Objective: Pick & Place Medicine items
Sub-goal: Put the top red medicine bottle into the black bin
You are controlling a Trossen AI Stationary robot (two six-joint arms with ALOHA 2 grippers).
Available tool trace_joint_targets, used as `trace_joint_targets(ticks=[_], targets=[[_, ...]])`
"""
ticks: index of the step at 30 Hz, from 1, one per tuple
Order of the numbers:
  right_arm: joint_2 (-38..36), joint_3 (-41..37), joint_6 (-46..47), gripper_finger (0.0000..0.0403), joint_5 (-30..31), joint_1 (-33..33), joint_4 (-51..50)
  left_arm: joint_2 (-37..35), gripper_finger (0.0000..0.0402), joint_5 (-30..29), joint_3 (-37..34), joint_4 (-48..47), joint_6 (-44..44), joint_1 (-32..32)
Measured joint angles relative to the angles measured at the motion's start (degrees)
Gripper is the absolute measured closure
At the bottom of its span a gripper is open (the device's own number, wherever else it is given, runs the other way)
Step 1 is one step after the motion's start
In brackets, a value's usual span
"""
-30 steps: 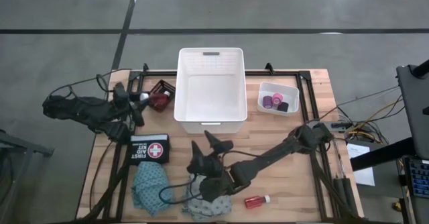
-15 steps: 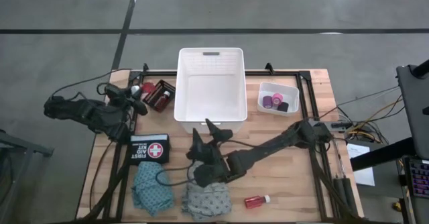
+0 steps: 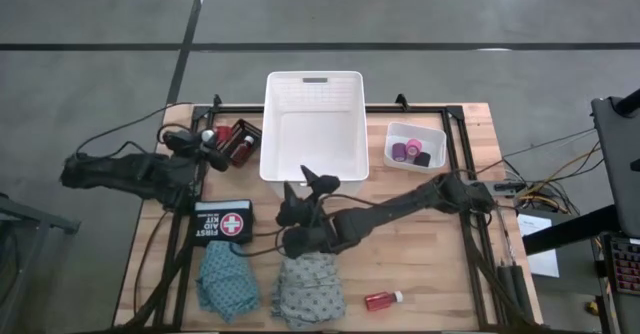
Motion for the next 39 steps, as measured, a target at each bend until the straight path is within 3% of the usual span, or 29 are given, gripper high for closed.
trace_joint_targets(ticks=[4, 9, 15, 20, 24, 28, 39], targets=[[0.0, 0.0, 2.4, 0.0078, -0.2, -1.0, -3.2, 1.5, 0.0268, 5.6, -3.5, 6.0, 0.8, 4.3], [-0.6, 0.0, 7.7, 0.0078, -1.6, -1.5, -10.1, 2.9, 0.0268, 10.2, -6.6, 14.6, 8.5, 10.9], [-2.0, 0.0, 19.6, 0.0078, -4.3, -2.1, -20.9, 2.9, 0.0268, 20.9, -6.7, 17.2, 8.5, 21.4], [-2.5, 0.0, 24.8, 0.0078, -4.3, -2.1, -25.1, 4.0, 0.0268, 26.1, -7.5, 18.2, 8.4, 29.1], [-2.5, 0.0, 25.0, 0.0078, -4.3, -2.1, -25.1, 6.5, 0.0268, 34.8, -12.3, 29.0, 9.9, 32.6], [-2.5, 0.0, 25.0, 0.0078, -4.3, -2.1, -25.2, 8.7, 0.0268, 33.2, -17.1, 40.6, 17.1, 33.9], [-2.6, -0.9, 27.2, 0.0078, -4.5, -1.9, -25.1, 9.2, 0.0268, 31.2, -21.0, 40.9, 16.0, 34.1]])
